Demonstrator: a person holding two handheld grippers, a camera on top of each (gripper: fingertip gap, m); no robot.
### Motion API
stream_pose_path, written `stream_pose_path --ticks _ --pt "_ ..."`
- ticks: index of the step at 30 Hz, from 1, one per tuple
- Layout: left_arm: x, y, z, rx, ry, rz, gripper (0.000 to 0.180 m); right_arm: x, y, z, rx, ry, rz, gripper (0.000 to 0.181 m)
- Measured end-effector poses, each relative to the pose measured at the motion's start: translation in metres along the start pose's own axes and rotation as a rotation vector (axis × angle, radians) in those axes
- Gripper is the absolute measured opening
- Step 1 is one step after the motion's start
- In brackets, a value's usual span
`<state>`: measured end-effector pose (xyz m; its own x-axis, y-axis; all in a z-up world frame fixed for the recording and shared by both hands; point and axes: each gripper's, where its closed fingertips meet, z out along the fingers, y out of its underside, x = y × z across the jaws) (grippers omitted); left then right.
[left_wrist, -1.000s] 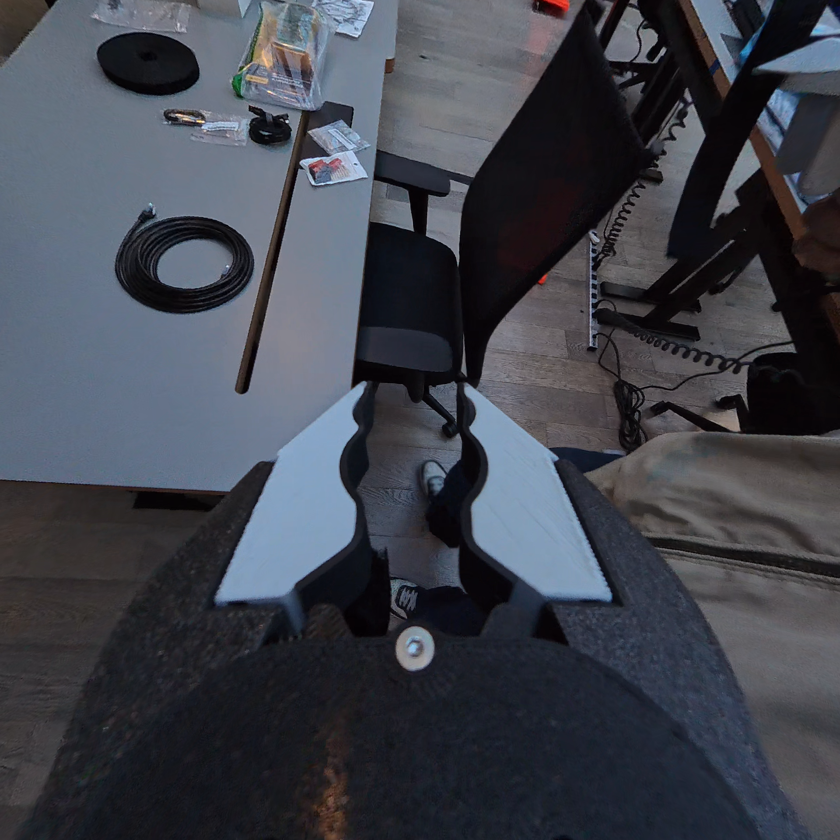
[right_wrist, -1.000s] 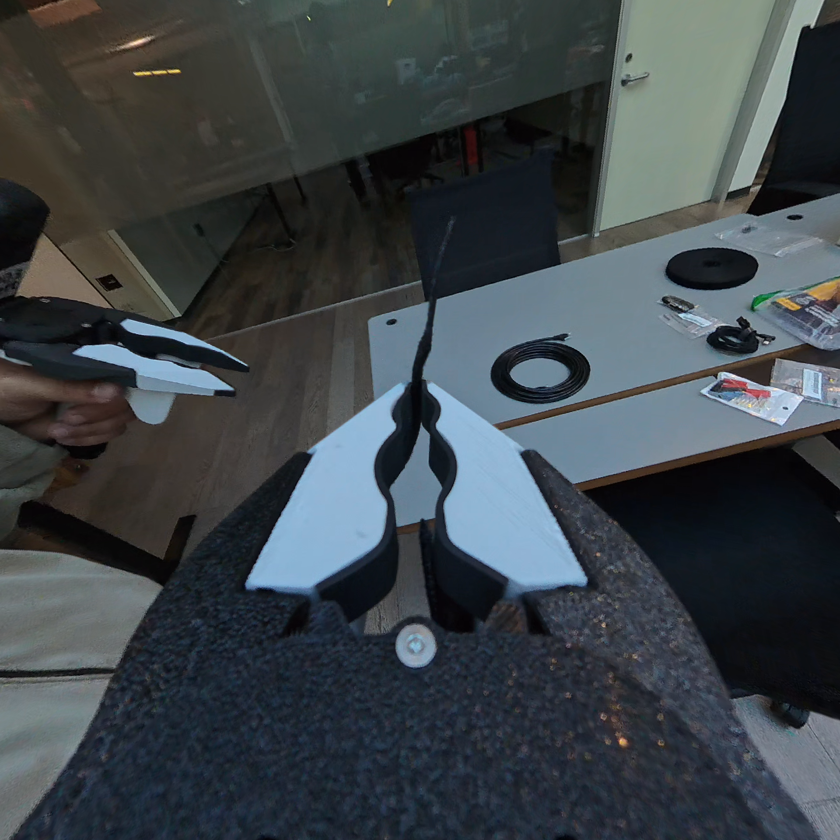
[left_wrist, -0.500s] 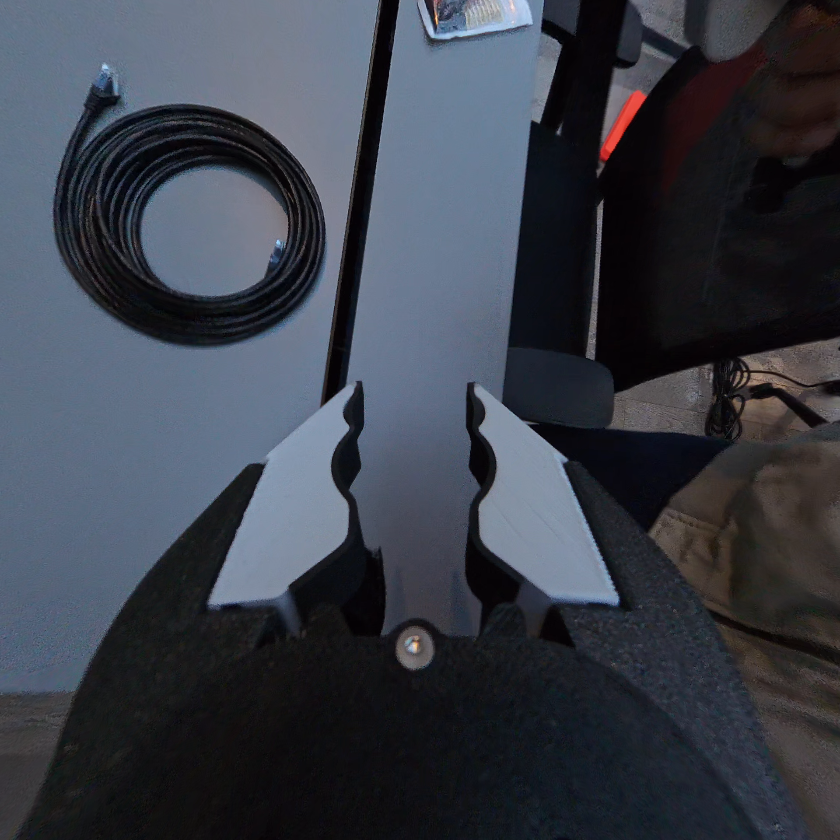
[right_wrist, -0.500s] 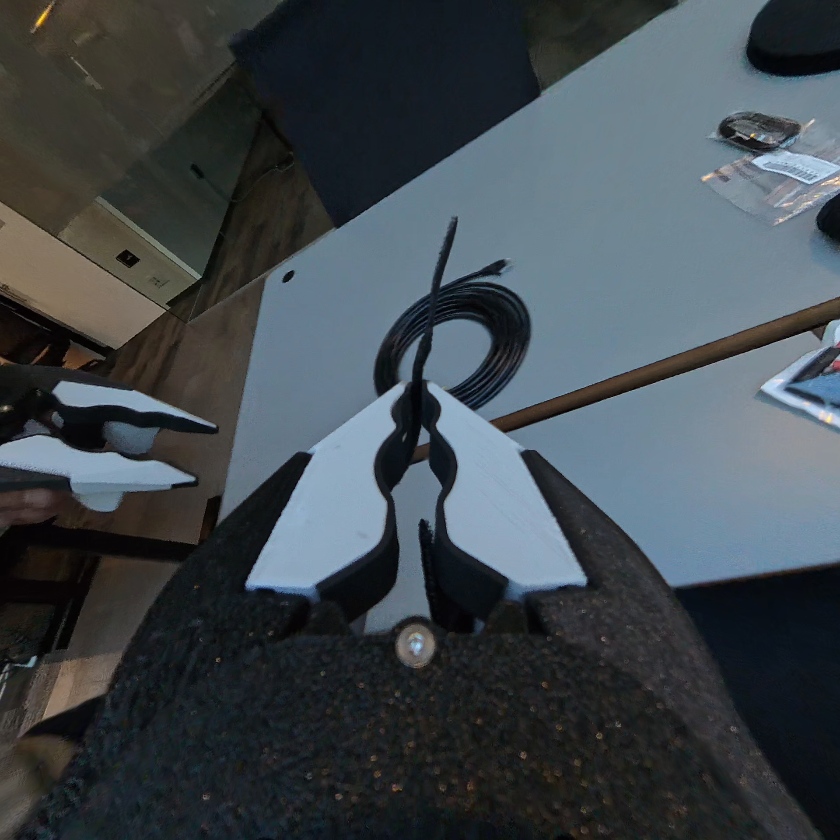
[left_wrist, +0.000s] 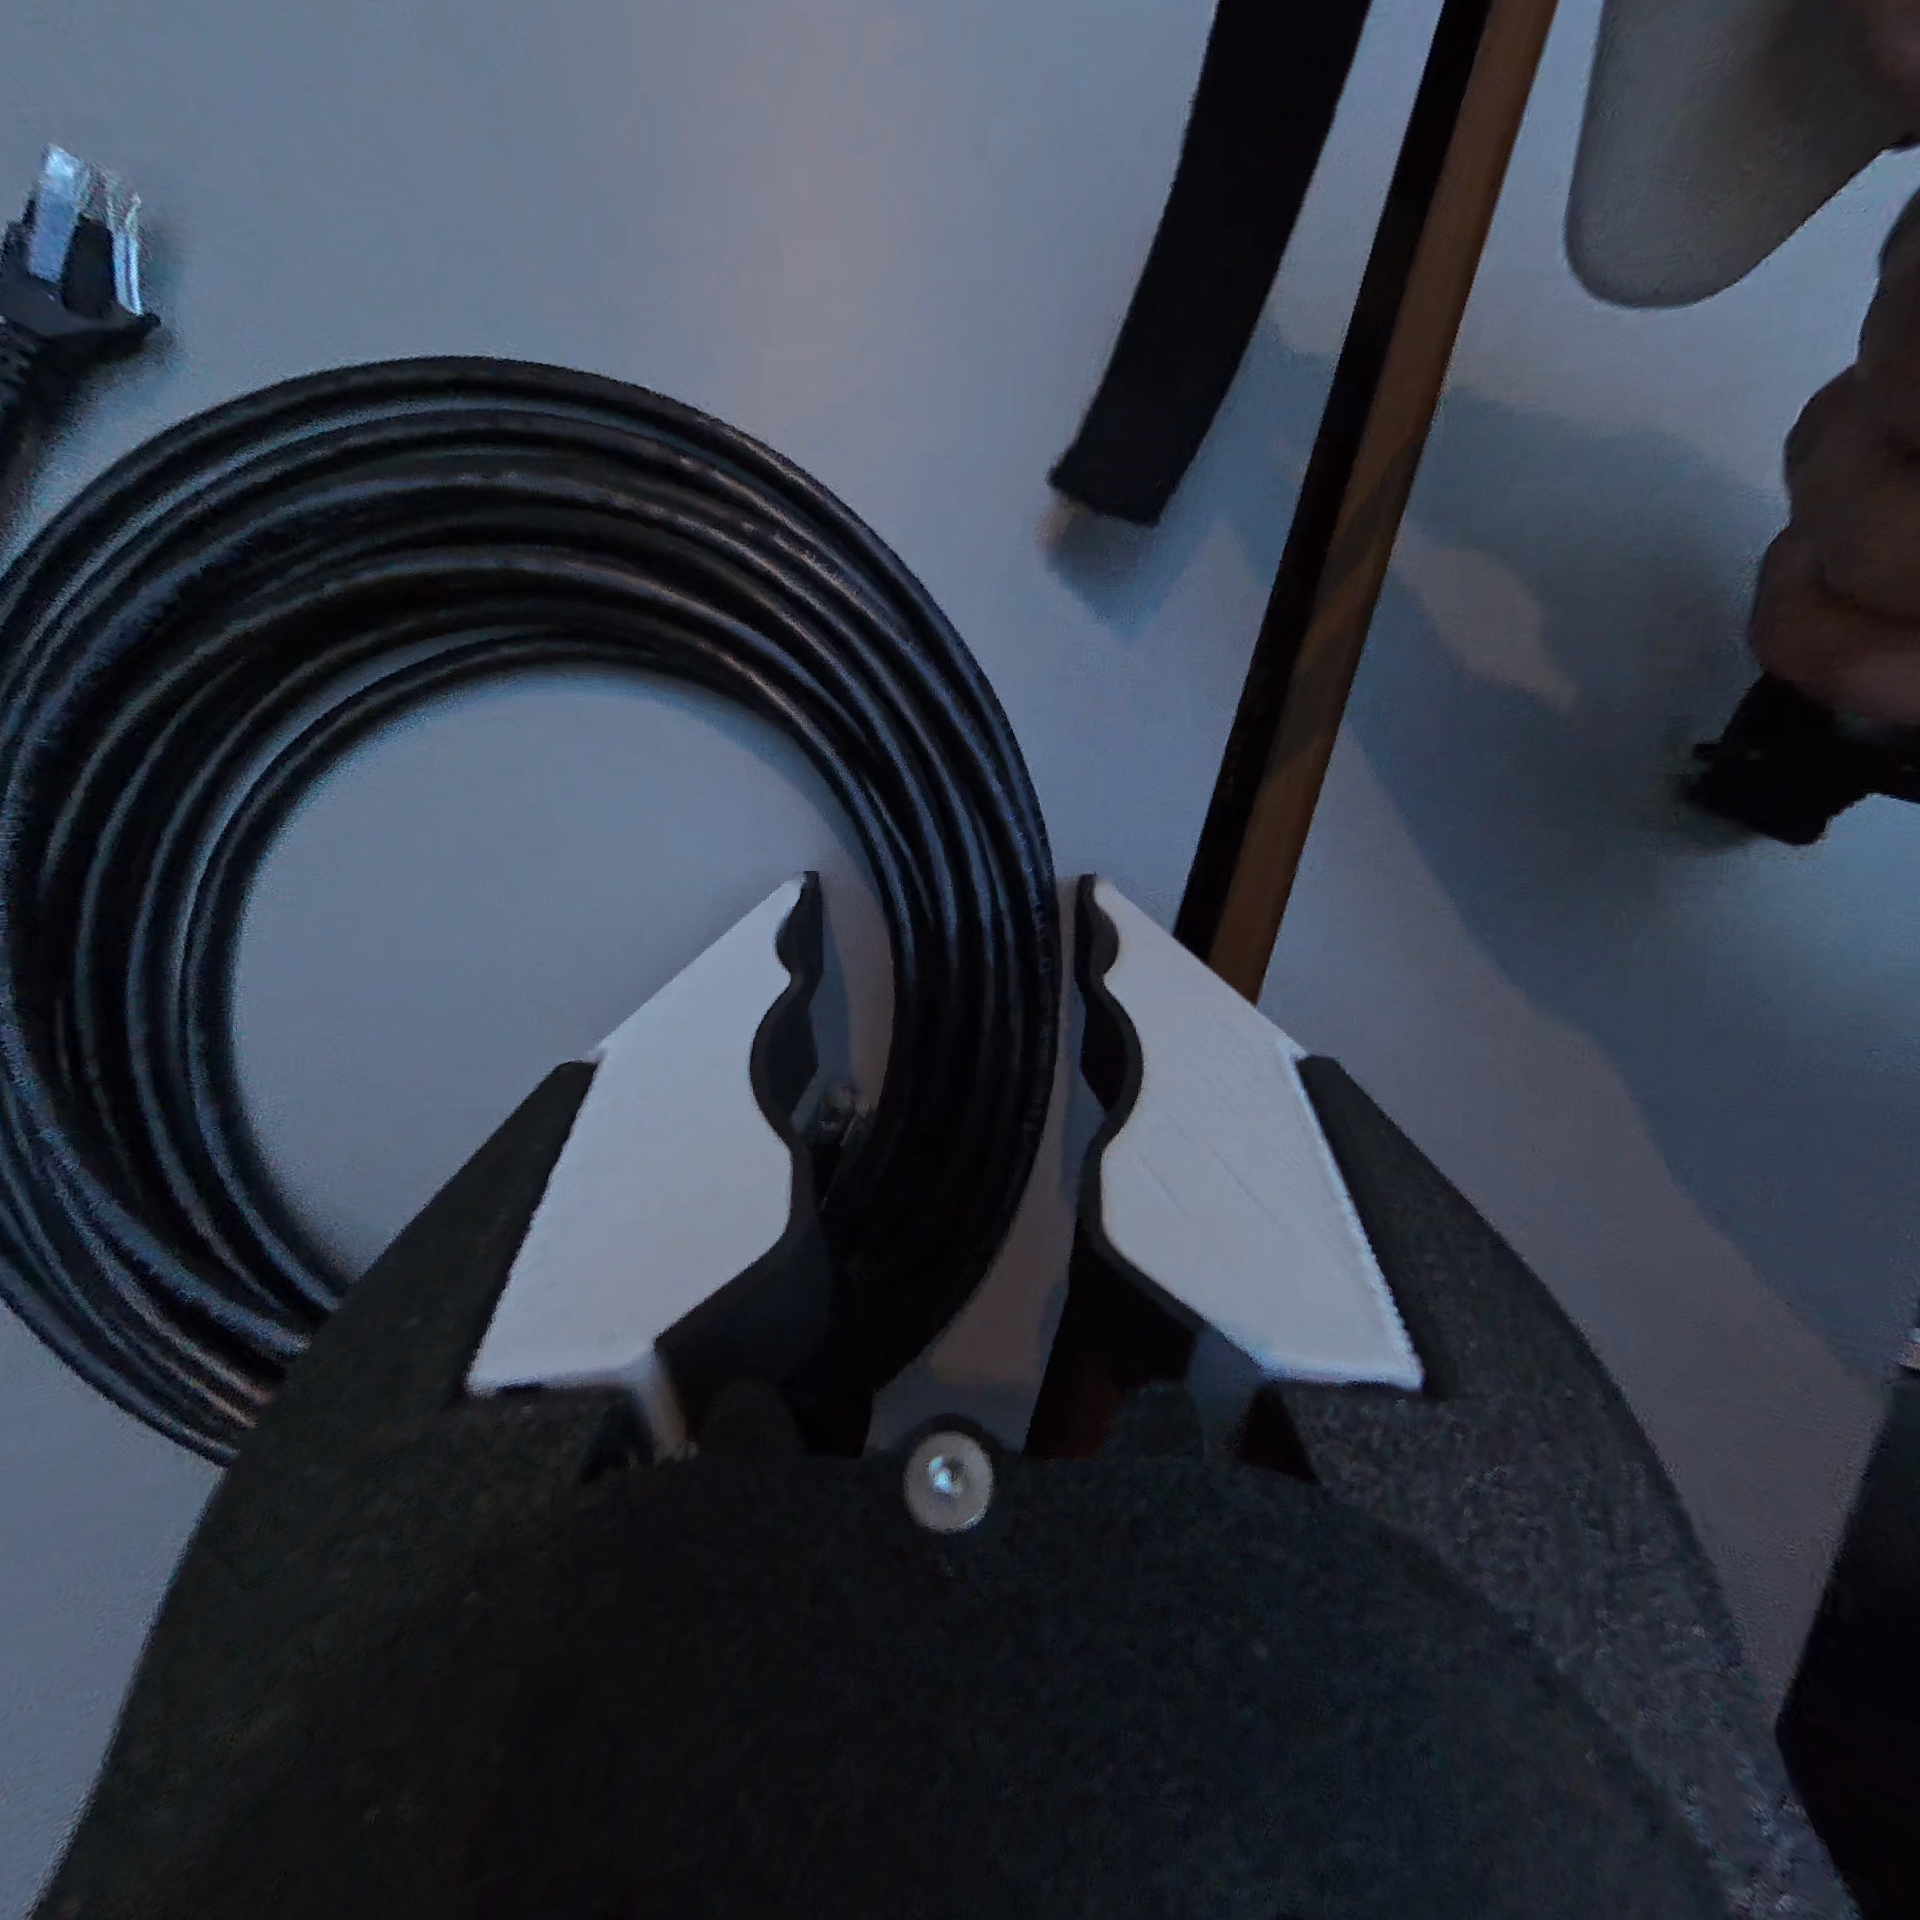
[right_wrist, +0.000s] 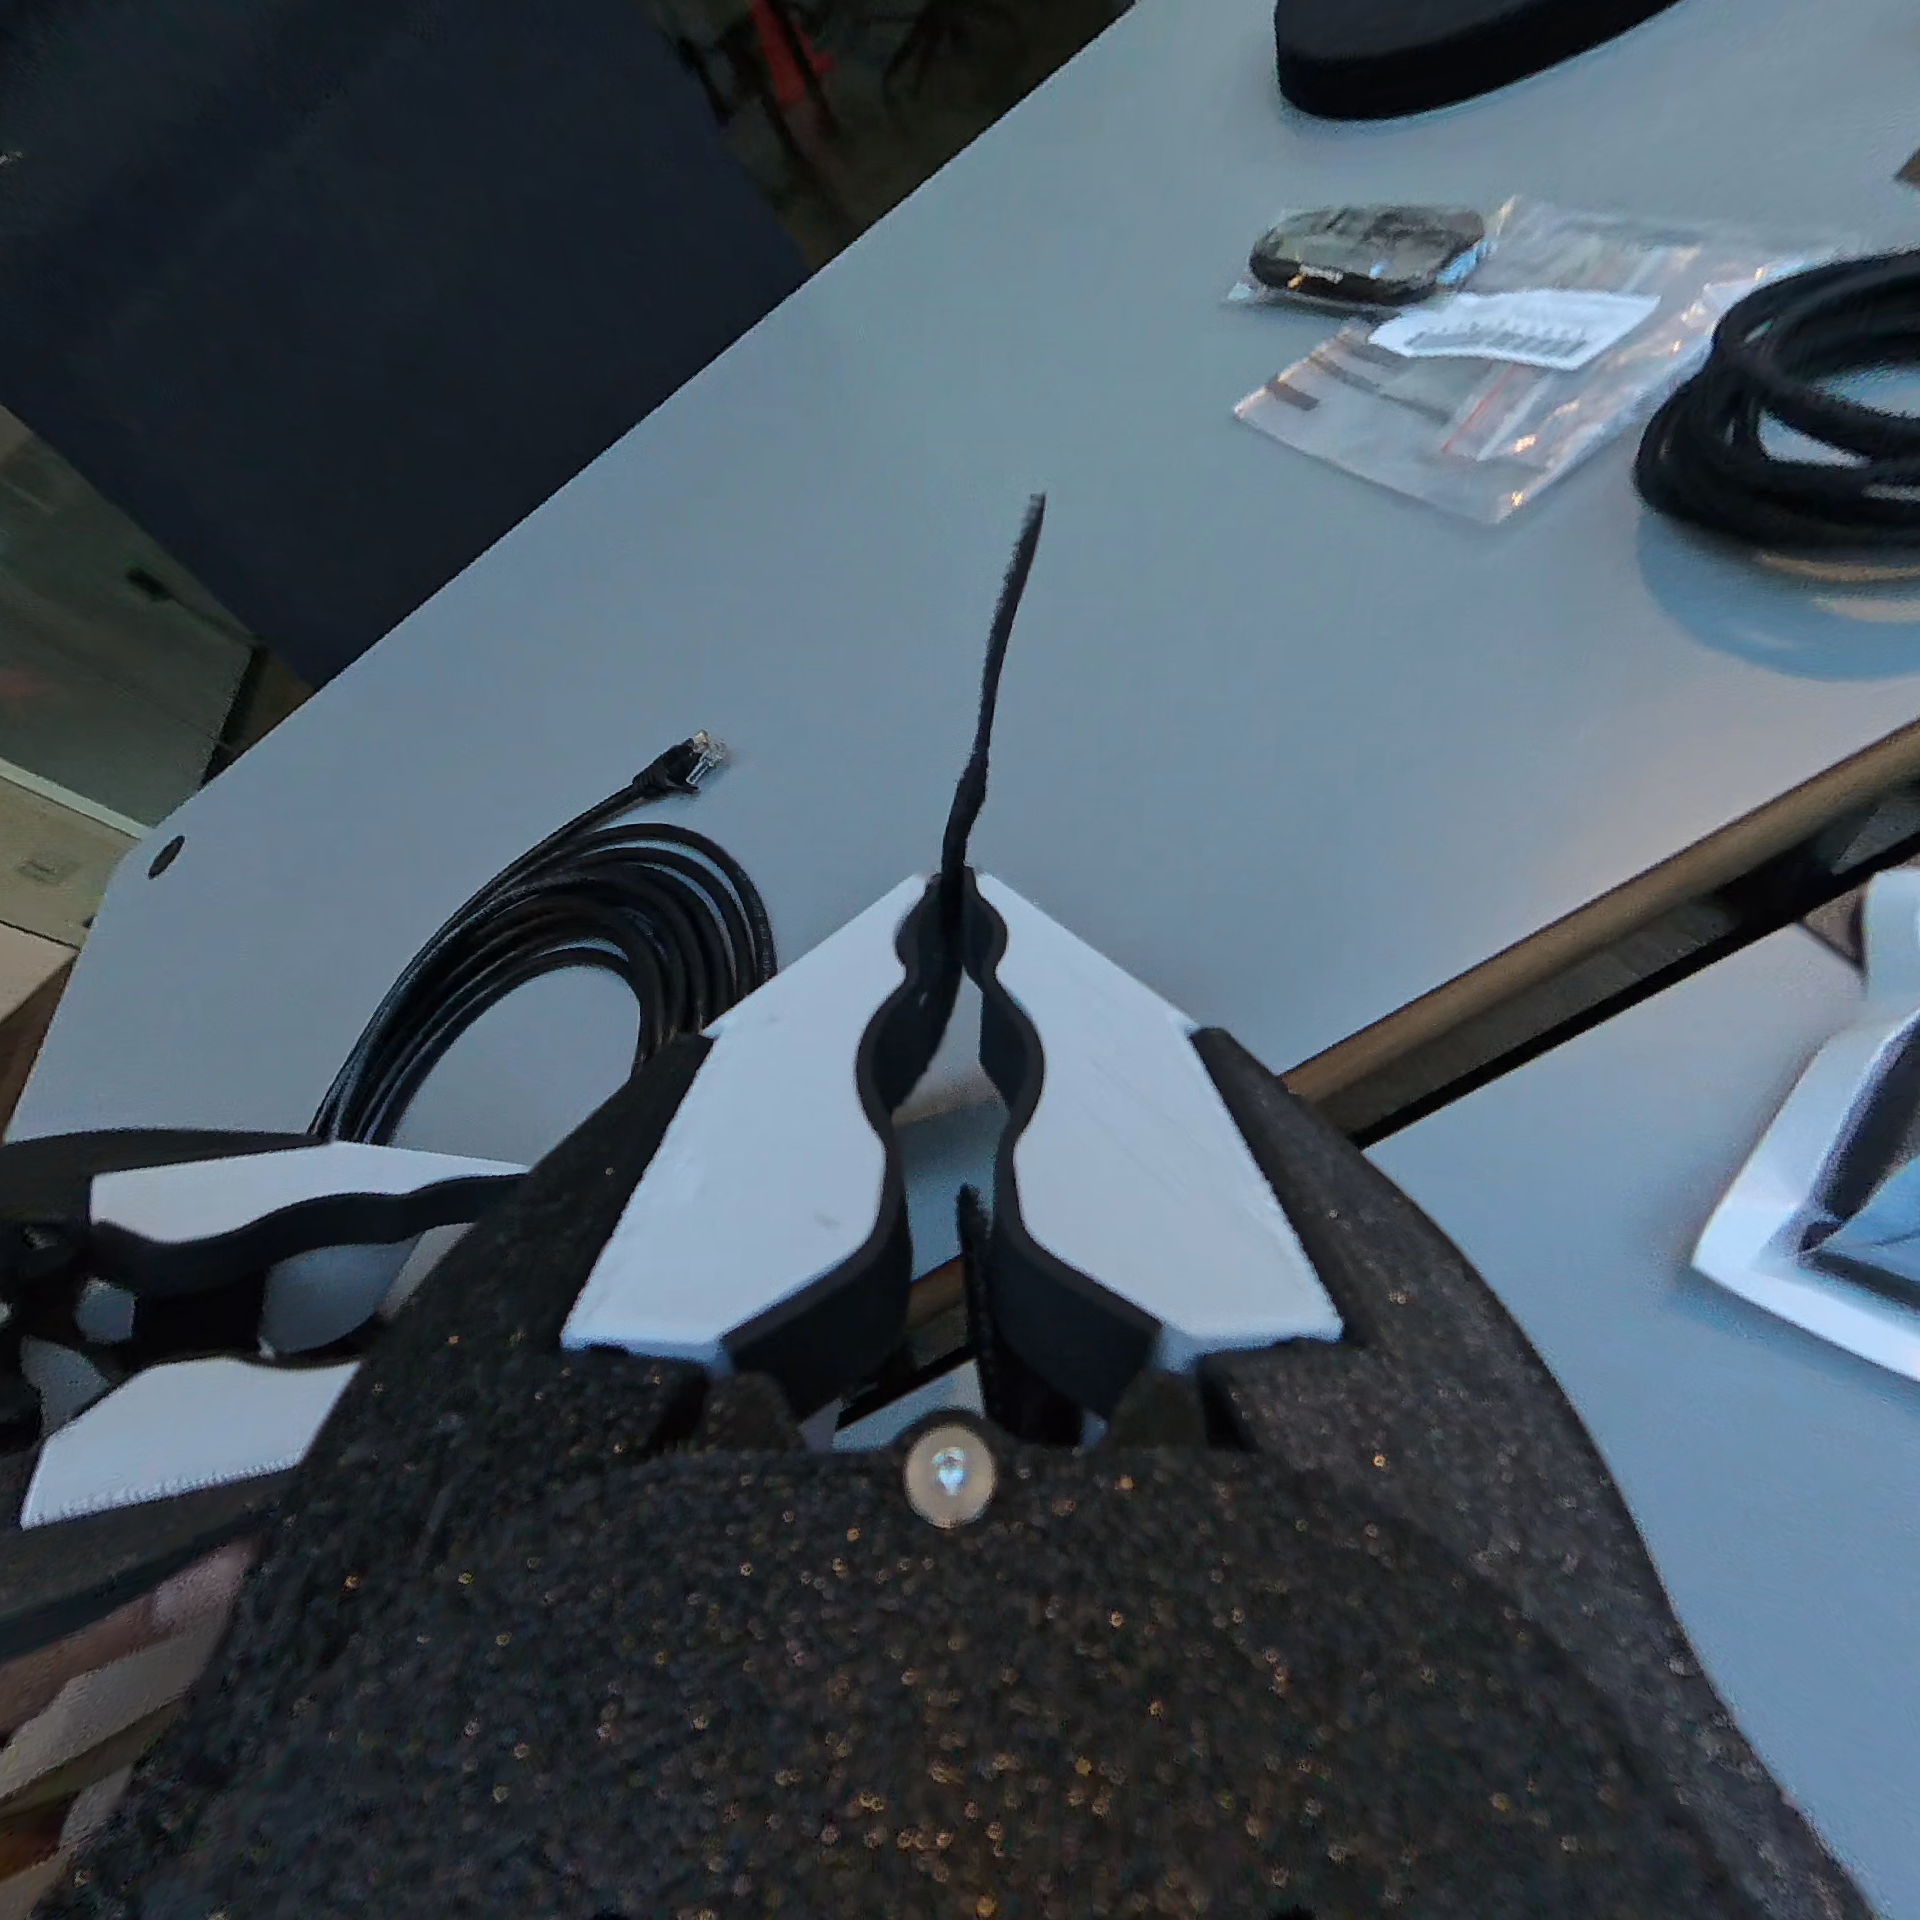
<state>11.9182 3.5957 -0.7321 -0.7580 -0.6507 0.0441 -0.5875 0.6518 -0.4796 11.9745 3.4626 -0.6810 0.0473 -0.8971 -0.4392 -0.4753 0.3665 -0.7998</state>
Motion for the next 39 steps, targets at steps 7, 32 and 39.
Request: stream_pose_path --ticks 7,32,39 --pt "0.013 0.001 0.001 0.073 -0.124 0.118 0.023 0.012 0.017 0.011 -0.066 0.055 0.065 0.001" --pt "-0.003 0.006 -0.034 0.151 0.118 -0.189 0.014 -0.1 0.101 -0.025 -0.671 -0.313 0.467 0.059" --pt "-0.008 0.019 -0.032 0.107 0.055 -0.055 0.014 -0.034 0.067 -0.031 -0.525 -0.047 0.007 0.044"
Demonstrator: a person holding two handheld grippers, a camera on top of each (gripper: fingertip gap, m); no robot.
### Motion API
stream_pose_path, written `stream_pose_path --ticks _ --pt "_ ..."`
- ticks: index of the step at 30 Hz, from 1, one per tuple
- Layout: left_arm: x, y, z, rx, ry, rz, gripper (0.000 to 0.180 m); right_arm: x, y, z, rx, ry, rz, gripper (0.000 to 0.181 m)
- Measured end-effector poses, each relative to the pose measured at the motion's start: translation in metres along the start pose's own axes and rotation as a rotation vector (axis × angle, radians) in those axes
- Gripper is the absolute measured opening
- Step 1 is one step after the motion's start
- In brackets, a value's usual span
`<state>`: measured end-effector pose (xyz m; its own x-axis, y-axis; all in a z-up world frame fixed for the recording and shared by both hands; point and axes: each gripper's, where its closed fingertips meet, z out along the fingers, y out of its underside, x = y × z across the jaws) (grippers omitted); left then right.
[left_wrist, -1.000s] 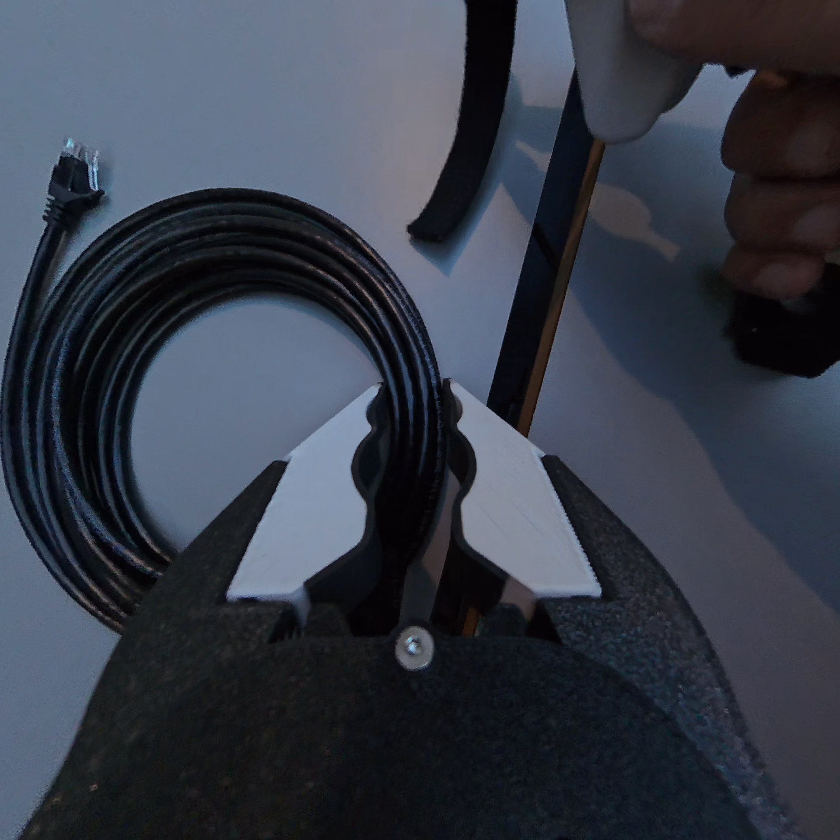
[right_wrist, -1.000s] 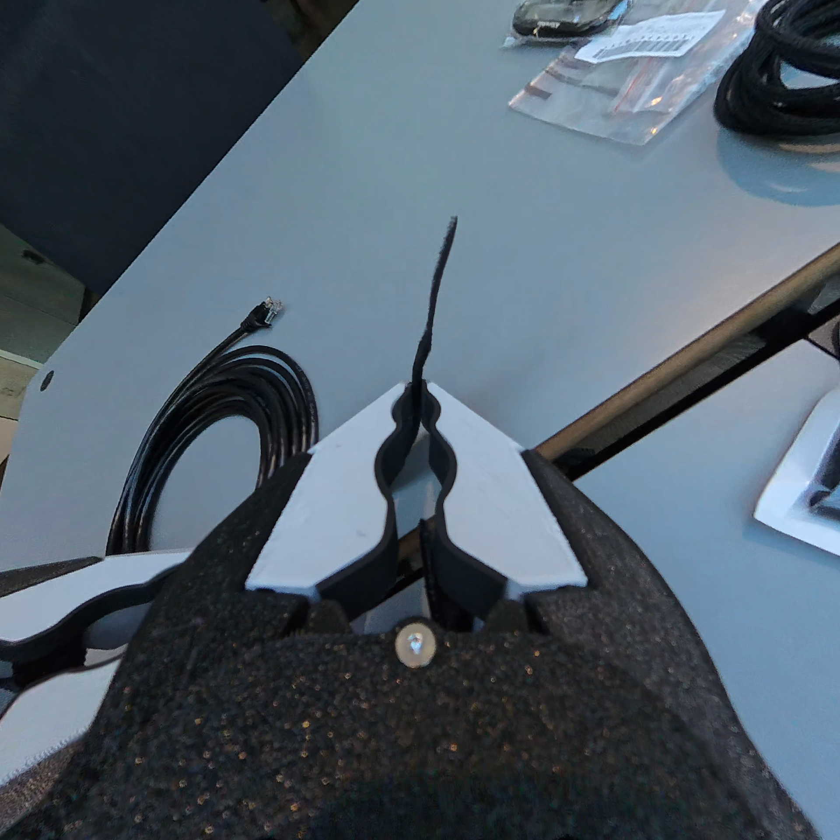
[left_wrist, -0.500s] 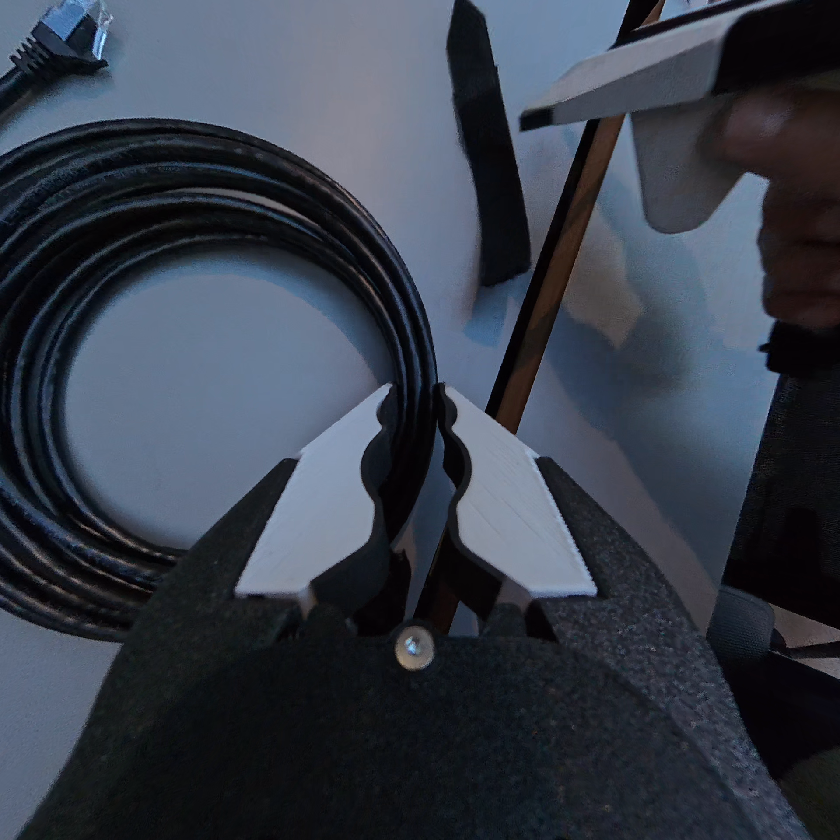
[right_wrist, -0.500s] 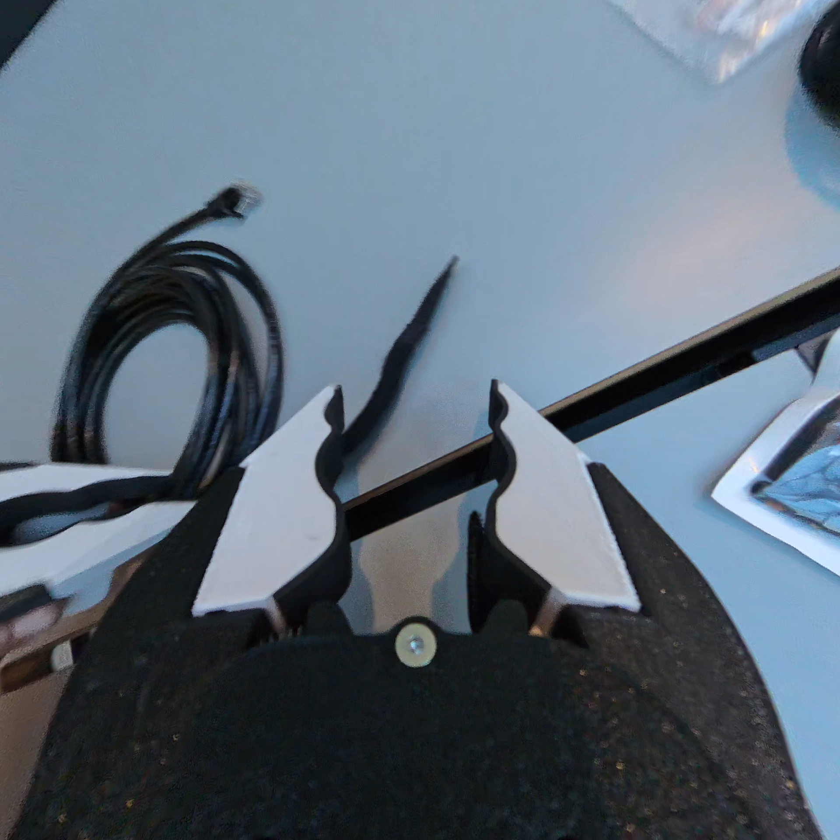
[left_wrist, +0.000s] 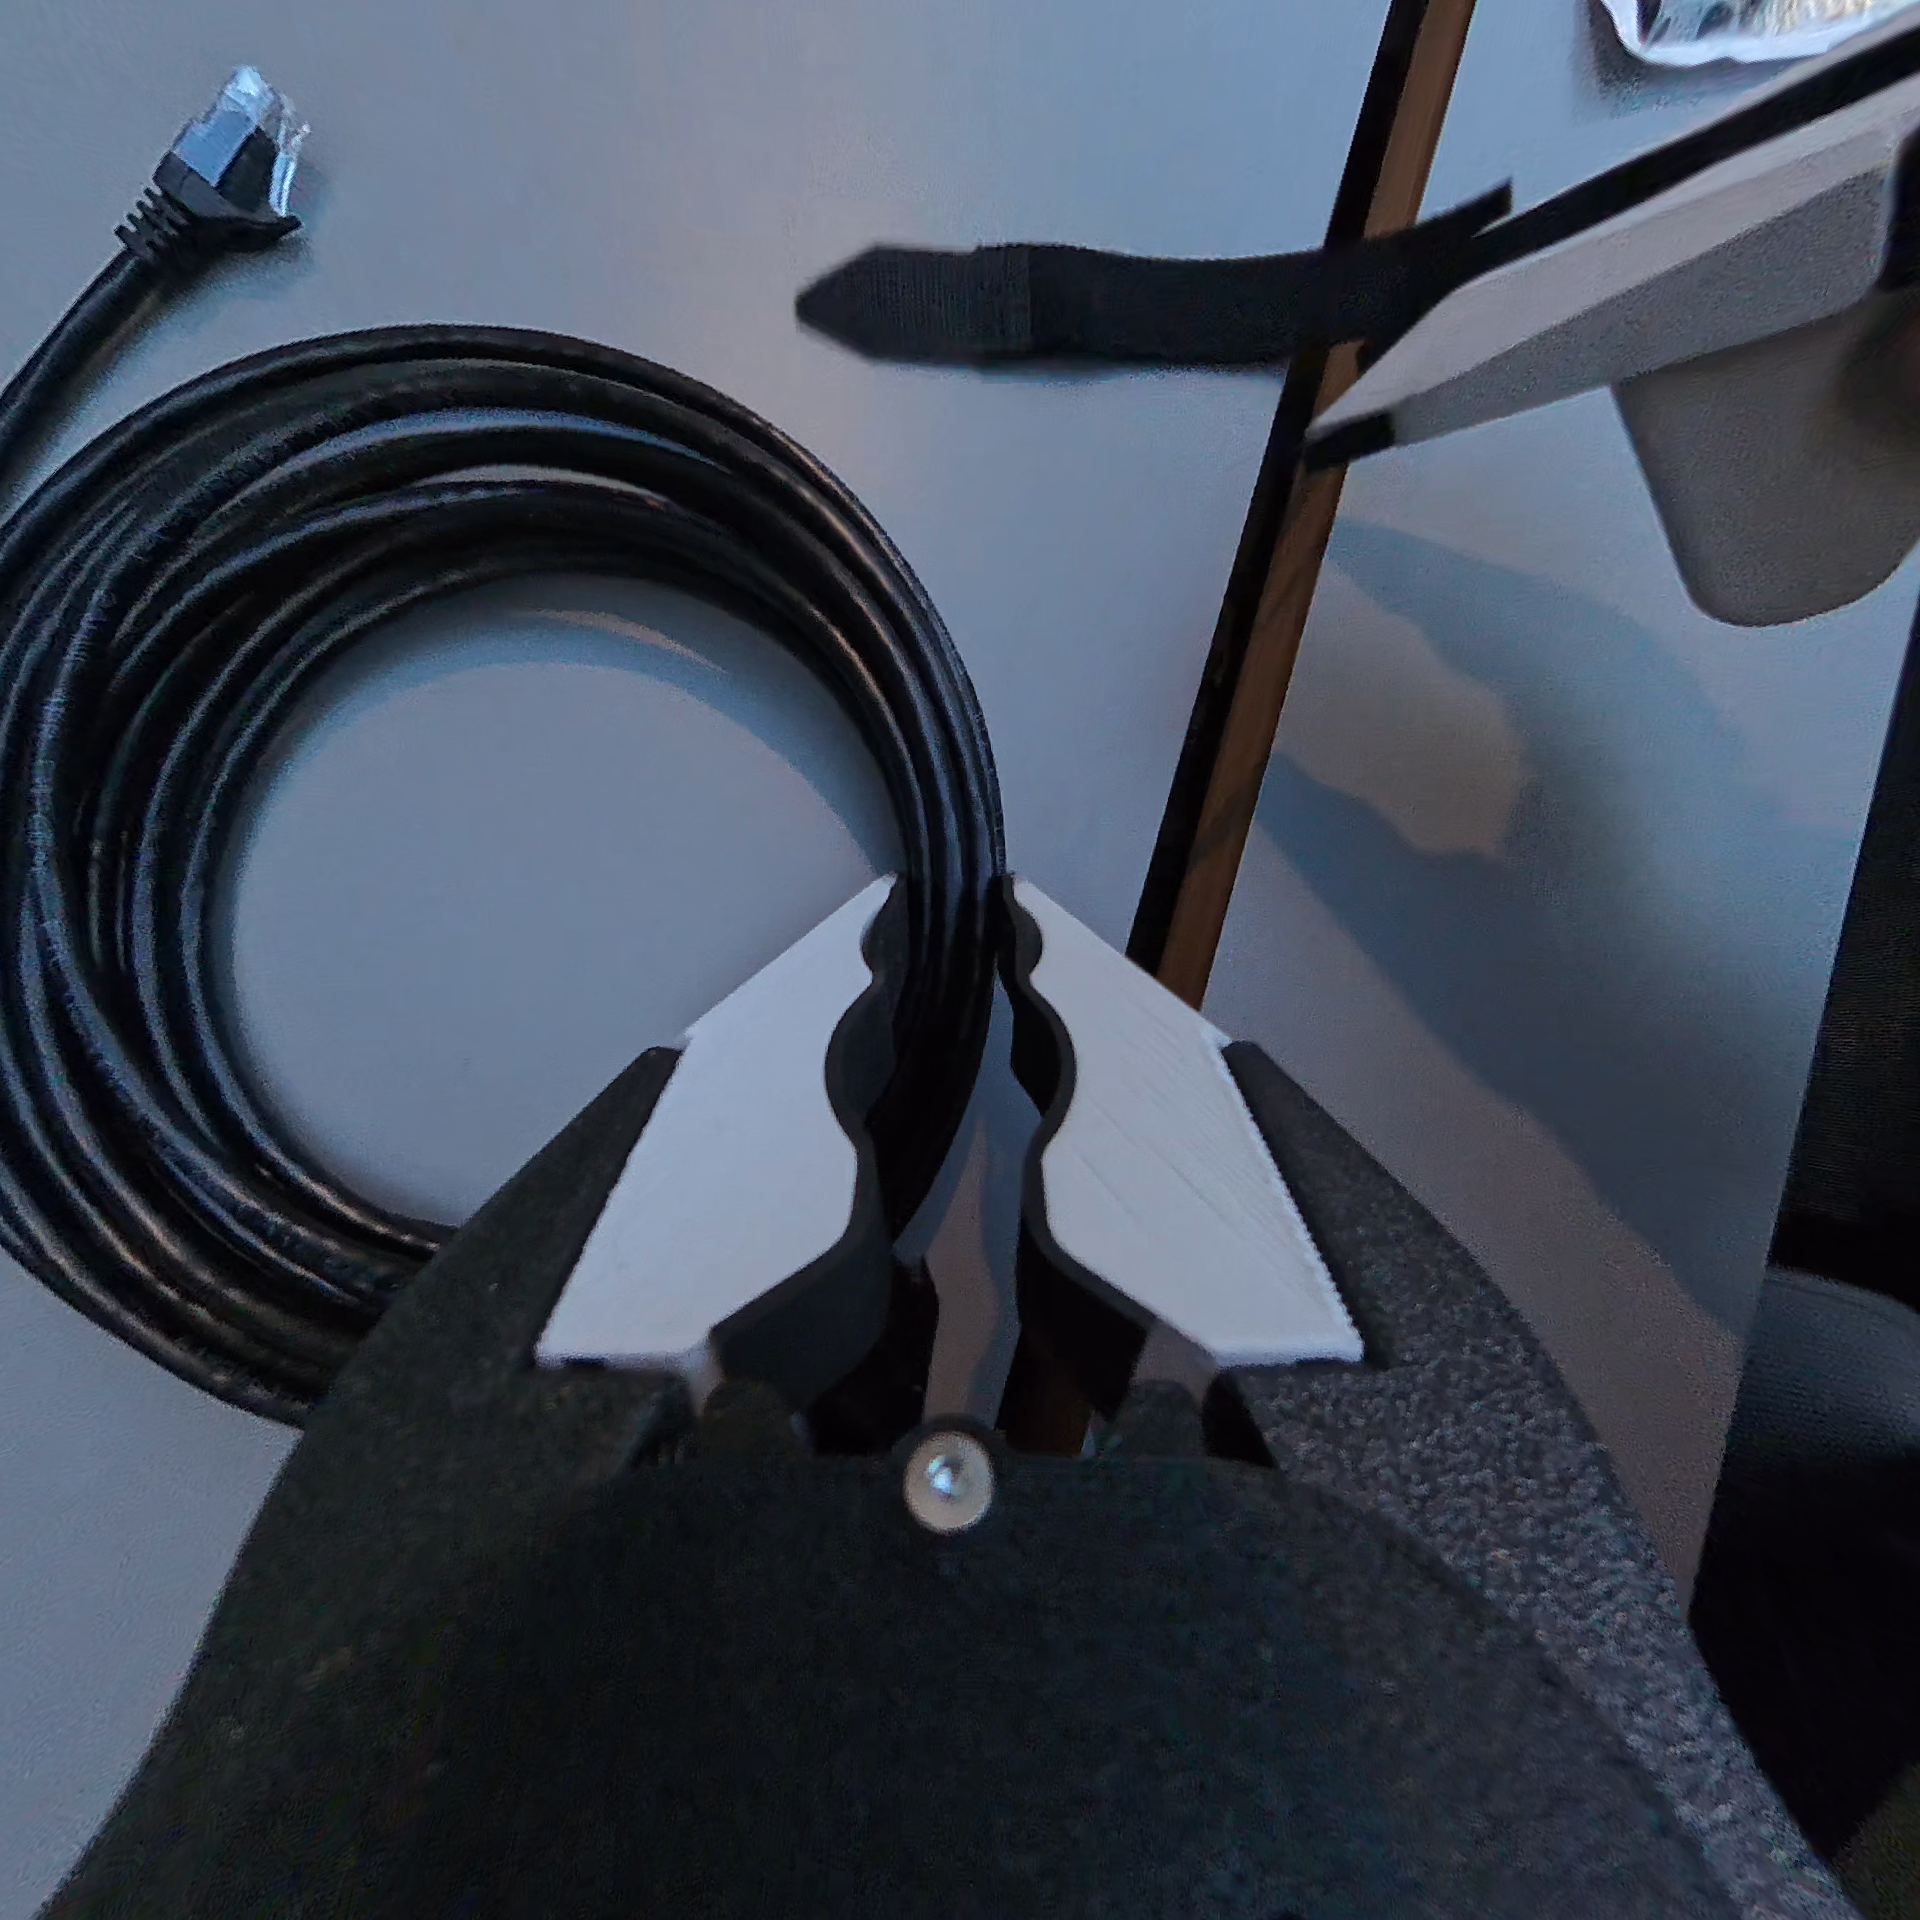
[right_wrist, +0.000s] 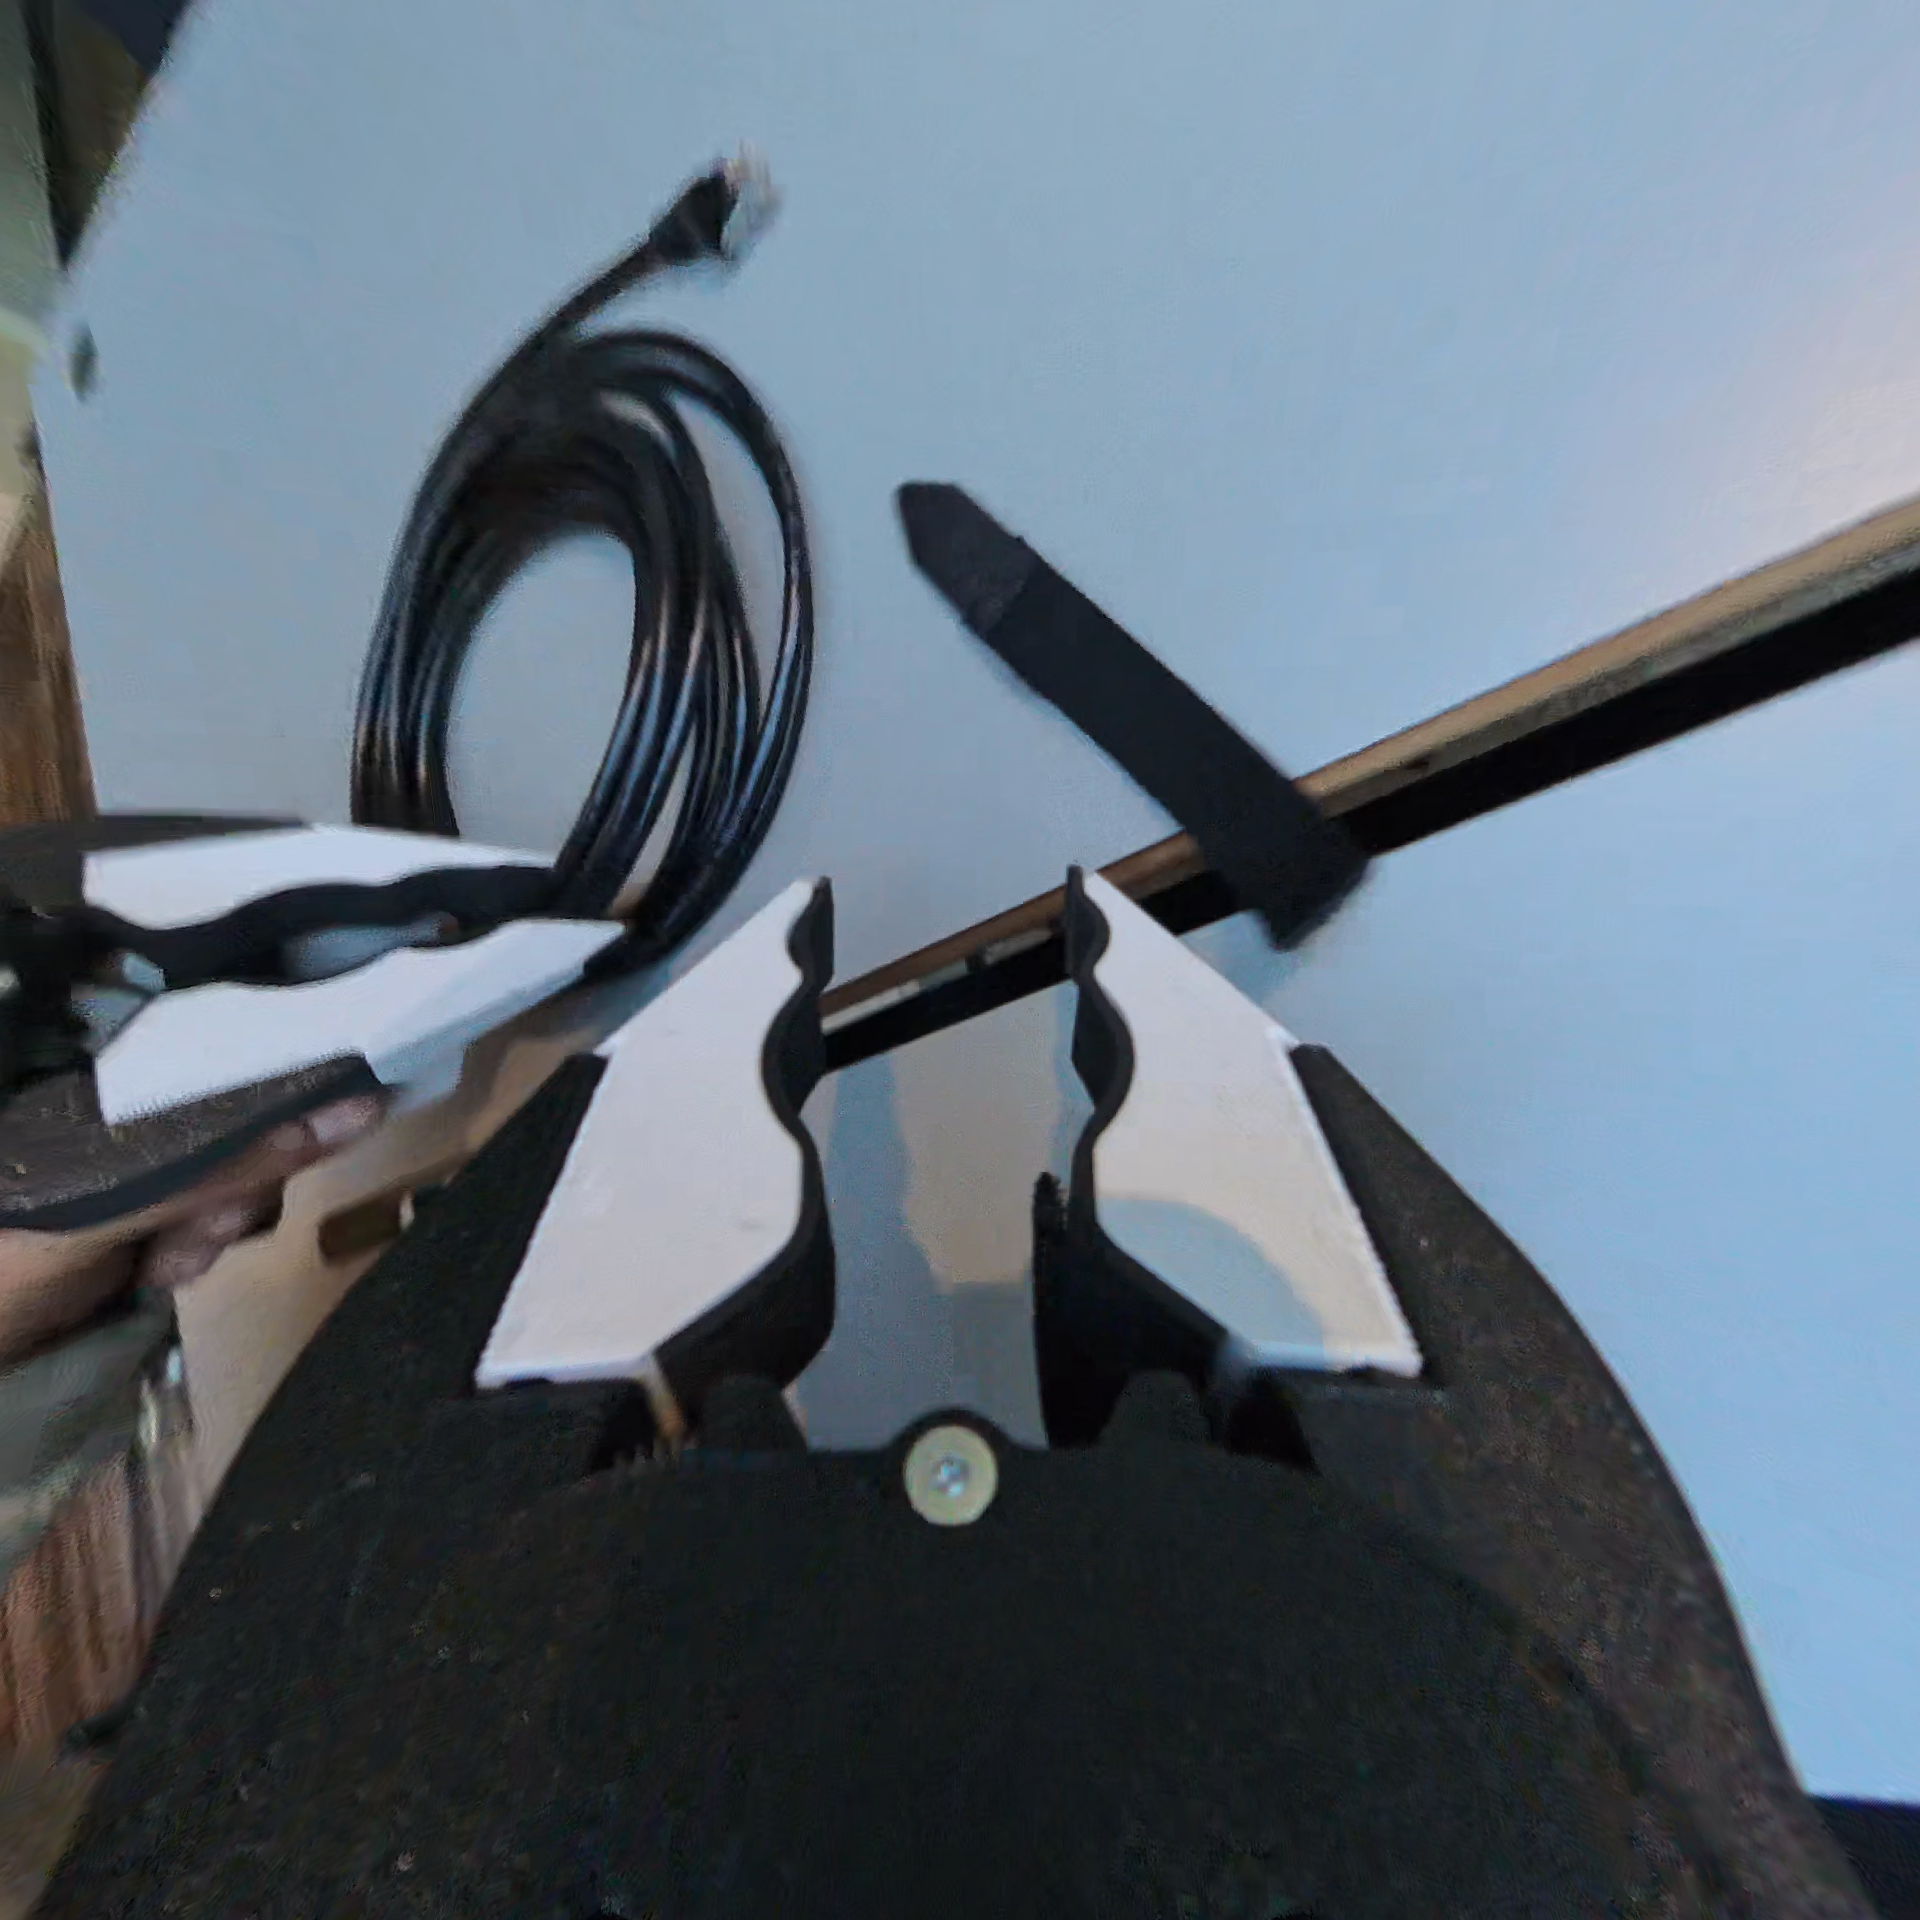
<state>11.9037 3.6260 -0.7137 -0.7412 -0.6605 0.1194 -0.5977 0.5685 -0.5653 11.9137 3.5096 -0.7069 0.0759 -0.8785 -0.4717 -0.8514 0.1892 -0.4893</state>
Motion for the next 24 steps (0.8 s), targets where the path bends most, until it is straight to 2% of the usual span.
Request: stream_pose_path --ticks 2,3,4,5,7,9,11,13,17,19,20,22,24 --pt "0.001 -0.004 -0.001 0.018 0.008 -0.009 0.014 -0.026 0.008 0.004 -0.079 -0.159 -0.047 0.032" --pt "0.002 -0.007 -0.004 0.031 0.016 -0.022 0.014 -0.039 0.017 0.007 -0.134 -0.236 -0.015 0.033" --pt "0.002 -0.009 -0.007 0.043 0.021 -0.032 0.014 -0.052 0.026 0.011 -0.183 -0.321 0.059 0.041" --pt "0.002 -0.011 -0.009 0.053 0.026 -0.037 0.014 -0.059 0.029 0.017 -0.198 -0.375 0.141 0.05" --pt "0.001 -0.014 -0.012 0.073 0.037 -0.051 0.014 -0.059 0.028 0.033 -0.199 -0.406 0.27 0.057" --pt "0.0 -0.016 -0.016 0.093 0.039 -0.055 0.014 -0.064 0.021 0.043 -0.182 -0.466 0.36 0.048" --pt "0.0 -0.017 -0.02 0.102 0.044 -0.048 0.014 -0.07 0.018 0.049 -0.179 -0.458 0.342 0.048" --pt "0.002 -0.015 -0.02 0.096 0.066 -0.047 0.014 -0.071 0.018 0.057 -0.176 -0.408 0.342 0.036" --pt "-0.002 0.012 -0.004 -0.021 0.037 0.03 0.015 -0.072 0.018 0.069 -0.179 -0.428 0.447 0.012" --pt "-0.009 0.021 0.003 -0.075 -0.046 0.143 0.024 -0.074 0.017 0.07 -0.169 -0.455 0.465 0.014" --pt "-0.013 0.022 0.004 -0.093 -0.095 0.199 0.044 -0.075 0.015 0.07 -0.158 -0.471 0.483 0.017" --pt "-0.015 0.021 0.005 -0.105 -0.139 0.244 0.049 -0.075 0.011 0.068 -0.136 -0.504 0.522 0.023" --pt "-0.013 0.022 0.007 -0.111 -0.127 0.219 0.046 -0.075 0.011 0.068 -0.129 -0.504 0.5 0.025"
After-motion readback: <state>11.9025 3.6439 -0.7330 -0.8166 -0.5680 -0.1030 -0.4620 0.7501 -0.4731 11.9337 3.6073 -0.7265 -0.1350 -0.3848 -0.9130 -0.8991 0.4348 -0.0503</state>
